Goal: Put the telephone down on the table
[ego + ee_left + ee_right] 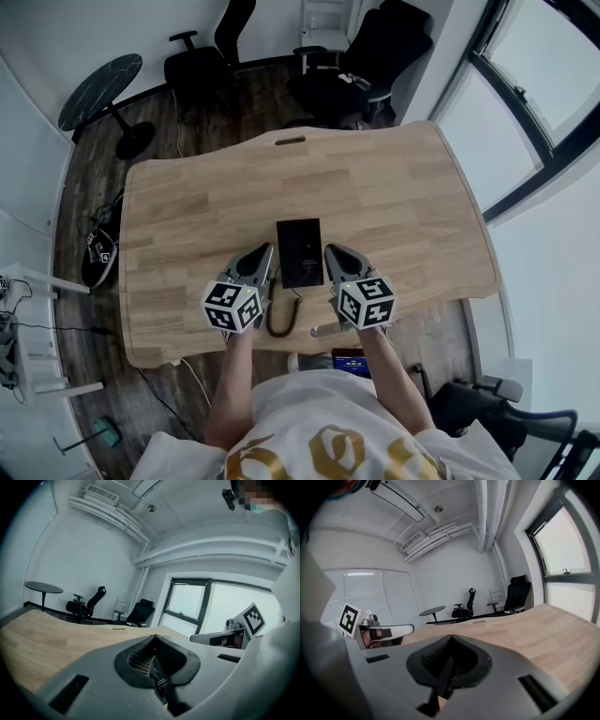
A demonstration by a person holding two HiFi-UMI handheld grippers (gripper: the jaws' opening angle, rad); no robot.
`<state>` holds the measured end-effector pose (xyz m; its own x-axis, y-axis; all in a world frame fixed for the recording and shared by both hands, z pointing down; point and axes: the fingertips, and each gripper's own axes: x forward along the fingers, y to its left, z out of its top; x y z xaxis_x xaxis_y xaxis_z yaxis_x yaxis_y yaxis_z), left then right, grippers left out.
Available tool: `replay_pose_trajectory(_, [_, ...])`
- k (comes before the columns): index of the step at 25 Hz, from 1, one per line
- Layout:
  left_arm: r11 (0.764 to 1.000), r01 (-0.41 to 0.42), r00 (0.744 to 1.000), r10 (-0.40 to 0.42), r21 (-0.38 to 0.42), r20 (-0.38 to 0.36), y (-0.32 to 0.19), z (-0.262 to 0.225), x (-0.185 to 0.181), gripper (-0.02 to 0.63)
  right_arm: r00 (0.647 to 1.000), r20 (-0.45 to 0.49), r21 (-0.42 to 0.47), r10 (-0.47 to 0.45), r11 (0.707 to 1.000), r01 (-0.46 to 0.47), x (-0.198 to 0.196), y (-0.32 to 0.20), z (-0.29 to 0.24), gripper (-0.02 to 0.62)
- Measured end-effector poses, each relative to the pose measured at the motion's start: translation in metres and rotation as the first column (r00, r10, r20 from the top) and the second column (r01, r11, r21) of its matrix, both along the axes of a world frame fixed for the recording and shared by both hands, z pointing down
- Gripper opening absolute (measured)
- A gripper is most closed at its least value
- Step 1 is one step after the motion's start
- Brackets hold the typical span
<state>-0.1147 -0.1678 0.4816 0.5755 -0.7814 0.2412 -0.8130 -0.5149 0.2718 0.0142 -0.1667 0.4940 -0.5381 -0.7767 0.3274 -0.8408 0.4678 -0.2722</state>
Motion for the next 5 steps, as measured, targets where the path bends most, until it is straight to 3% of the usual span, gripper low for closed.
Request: replay_pose_trajectory(5, [1.0, -0.003, 1.0, 0.003, -0.012, 0.003, -0.001, 0.0052, 0.0008, 0.009, 1.0, 0.002, -0.002, -0.003, 1.0, 0.003, -0.0004, -0.002, 0.0016, 0.011])
